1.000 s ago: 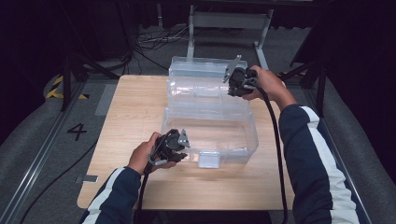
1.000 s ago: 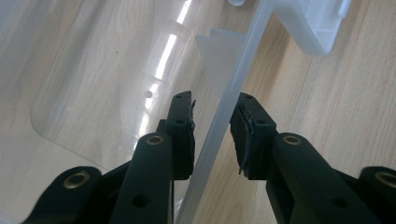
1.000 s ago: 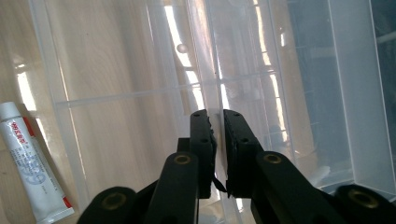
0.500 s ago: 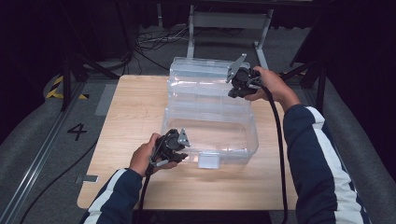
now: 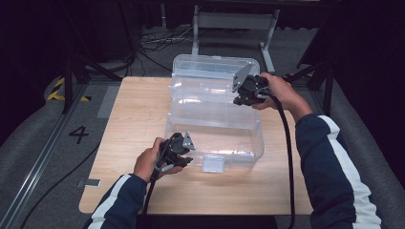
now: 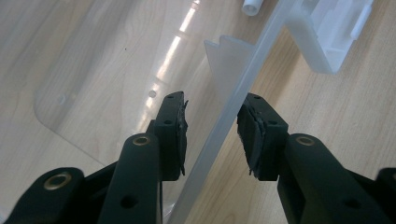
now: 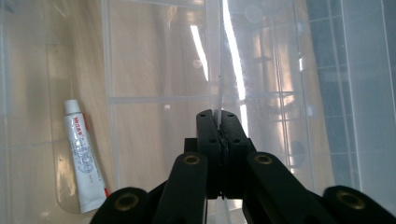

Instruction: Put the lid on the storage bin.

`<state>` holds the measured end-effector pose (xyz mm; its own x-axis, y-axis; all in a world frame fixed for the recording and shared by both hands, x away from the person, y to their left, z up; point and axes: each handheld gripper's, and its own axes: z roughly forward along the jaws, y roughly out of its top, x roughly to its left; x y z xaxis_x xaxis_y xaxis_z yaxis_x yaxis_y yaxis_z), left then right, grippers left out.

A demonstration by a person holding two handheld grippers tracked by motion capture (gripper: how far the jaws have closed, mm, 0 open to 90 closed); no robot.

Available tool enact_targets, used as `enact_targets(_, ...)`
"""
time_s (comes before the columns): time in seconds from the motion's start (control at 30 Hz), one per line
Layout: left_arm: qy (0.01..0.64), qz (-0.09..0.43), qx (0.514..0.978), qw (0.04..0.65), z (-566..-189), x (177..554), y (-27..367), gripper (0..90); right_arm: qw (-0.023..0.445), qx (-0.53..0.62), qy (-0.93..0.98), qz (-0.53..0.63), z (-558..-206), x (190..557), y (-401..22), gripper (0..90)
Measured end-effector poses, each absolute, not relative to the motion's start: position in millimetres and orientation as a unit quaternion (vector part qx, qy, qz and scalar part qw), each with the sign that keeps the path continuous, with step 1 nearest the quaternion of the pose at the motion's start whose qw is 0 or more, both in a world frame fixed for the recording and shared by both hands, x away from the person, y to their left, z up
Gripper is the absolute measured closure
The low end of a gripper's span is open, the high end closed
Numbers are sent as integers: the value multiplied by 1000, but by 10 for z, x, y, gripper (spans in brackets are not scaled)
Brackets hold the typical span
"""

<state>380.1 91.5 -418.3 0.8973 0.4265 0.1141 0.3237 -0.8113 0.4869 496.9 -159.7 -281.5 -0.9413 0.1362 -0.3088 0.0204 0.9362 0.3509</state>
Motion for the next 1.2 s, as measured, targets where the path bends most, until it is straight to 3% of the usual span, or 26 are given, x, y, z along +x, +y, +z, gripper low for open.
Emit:
enact_targets(0.63,204,122,942,237,-4197,3876,877,594,201,39,961,187,-2855,4869,-1613,885)
enact_targets(1.2,198,134,939,248,-4214,3851,886,582,199,44,956,212,-2902,4641,-1663,880)
